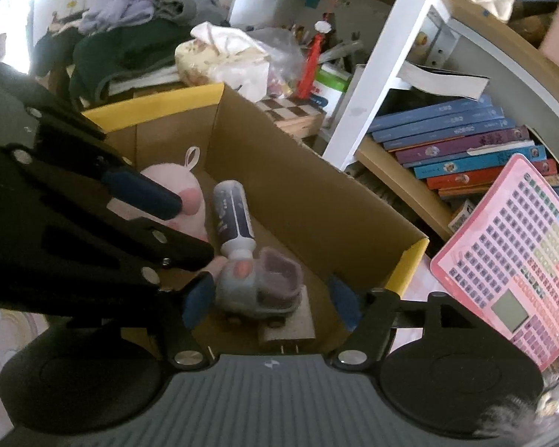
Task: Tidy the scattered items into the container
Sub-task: 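Withdraw both open tools up out of the yellow box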
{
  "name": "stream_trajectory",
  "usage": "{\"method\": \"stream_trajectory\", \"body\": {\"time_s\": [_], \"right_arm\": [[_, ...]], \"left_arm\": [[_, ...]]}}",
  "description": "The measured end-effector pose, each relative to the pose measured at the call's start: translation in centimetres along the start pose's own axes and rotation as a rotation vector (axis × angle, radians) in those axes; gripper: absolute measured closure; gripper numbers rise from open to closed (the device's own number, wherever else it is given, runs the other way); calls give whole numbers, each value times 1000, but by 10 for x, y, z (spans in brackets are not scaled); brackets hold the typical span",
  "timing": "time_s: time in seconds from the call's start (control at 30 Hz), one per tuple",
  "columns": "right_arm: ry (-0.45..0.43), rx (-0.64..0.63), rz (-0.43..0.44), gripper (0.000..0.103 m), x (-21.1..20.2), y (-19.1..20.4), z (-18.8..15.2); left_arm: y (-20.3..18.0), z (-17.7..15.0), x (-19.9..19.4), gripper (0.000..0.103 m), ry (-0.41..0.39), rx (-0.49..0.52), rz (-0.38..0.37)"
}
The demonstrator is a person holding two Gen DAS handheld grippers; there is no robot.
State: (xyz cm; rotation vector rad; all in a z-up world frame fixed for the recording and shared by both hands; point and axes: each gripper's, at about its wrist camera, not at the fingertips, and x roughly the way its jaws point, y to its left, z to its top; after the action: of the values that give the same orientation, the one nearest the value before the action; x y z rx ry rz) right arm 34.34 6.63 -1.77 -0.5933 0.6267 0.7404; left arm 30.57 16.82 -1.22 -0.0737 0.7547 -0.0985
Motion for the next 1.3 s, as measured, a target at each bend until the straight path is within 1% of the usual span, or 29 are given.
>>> {"method": "stream_trajectory", "body": {"time_s": [0.13, 0.2, 0.27, 0.4, 0.43, 0.5, 0.53, 0.57, 0.6, 0.63, 0.67, 0.7, 0.73, 0.77, 0.8, 0.83, 0.87, 0.97, 1.1, 1.3], "right_arm": [[-29, 53, -9, 35, -17, -3, -6], [-45, 82, -20, 35, -28, -5, -9], [-62, 114, -32, 34, -39, -8, -13], [-80, 222, -61, 36, -59, -17, -21], [-72, 250, -68, 38, -61, -20, -23], [-42, 308, -71, 45, -62, -23, -29], [-25, 333, -67, 53, -61, -23, -32], [-10, 350, -62, 58, -60, -22, -35], [3, 366, -53, 61, -59, -21, -37], [14, 381, -40, 68, -59, -19, -40], [25, 395, -28, 73, -58, -17, -42], [34, 410, -24, 74, -58, -15, -44], [36, 424, -32, 76, -59, -12, -46], [32, 438, -37, 77, -60, -11, -47], [33, 448, -40, 78, -61, -9, -48], [36, 452, -47, 83, -63, -8, -48], [39, 450, -52, 84, -65, -6, -49], [43, 442, -57, 84, -70, 0, -51], [48, 465, -65, 85, -79, 8, -56], [46, 479, -83, 85, -94, 29, -63]], "left_arm": [[-5, -3, -19, 63, -35, 28, -1], [-6, -6, -30, 55, -52, 39, 7], [-5, -9, -43, 52, -78, 39, 17], [5, -15, -68, 52, -131, 35, 78], [10, -18, -73, 52, -143, 28, 107], [20, -23, -83, 51, -164, 6, 169], [26, -27, -85, 51, -173, -5, 198], [32, -31, -87, 52, -175, -18, 232], [39, -34, -88, 52, -170, -32, 262], [46, -37, -87, 52, -158, -51, 289], [53, -40, -85, 58, -141, -70, 303], [59, -43, -82, 65, -118, -89, 301], [64, -46, -81, 71, -100, -105, 290], [68, -49, -79, 80, -87, -117, 274], [70, -52, -80, 84, -93, -127, 260], [72, -53, -81, 87, -102, -137, 245], [71, -53, -83, 95, -105, -144, 232], [68, -57, -87, 97, -108, -128, 237], [69, -67, -97, 97, -105, -135, 209], [71, -82, -112, 96, -104, -139, 191]]}}
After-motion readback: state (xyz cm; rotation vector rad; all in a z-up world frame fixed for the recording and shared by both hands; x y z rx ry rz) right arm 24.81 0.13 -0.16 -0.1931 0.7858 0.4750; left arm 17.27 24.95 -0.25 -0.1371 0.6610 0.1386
